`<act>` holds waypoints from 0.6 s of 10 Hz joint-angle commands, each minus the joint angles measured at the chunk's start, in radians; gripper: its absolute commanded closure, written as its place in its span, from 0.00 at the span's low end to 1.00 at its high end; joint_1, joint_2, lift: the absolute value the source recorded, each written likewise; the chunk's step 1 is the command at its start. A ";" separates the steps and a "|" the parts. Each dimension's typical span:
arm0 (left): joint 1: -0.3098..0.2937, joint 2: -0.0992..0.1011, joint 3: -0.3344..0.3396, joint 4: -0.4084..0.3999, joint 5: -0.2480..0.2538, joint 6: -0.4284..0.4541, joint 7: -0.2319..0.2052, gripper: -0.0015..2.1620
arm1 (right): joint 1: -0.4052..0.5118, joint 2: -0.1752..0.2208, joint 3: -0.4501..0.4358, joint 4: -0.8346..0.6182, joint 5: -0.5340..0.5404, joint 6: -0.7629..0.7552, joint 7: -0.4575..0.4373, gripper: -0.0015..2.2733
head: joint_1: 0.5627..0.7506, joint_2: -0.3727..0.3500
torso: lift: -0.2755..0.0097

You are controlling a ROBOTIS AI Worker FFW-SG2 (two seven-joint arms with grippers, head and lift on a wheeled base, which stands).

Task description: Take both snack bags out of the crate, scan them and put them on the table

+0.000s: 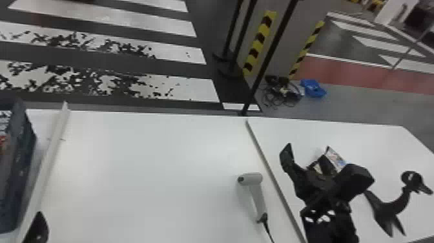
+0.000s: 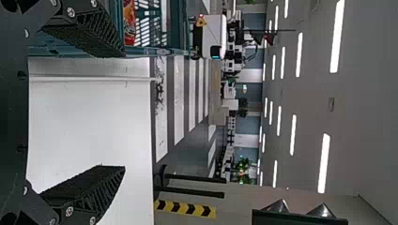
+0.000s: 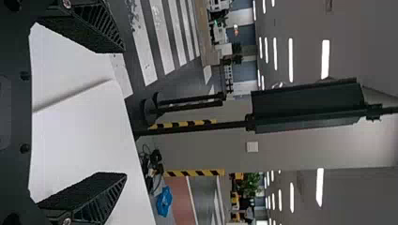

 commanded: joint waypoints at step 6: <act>-0.005 0.000 -0.005 0.003 -0.002 0.000 0.000 0.07 | 0.126 0.004 0.451 0.070 0.261 -0.440 -0.223 0.02 | 0.70 0.36 | 0.64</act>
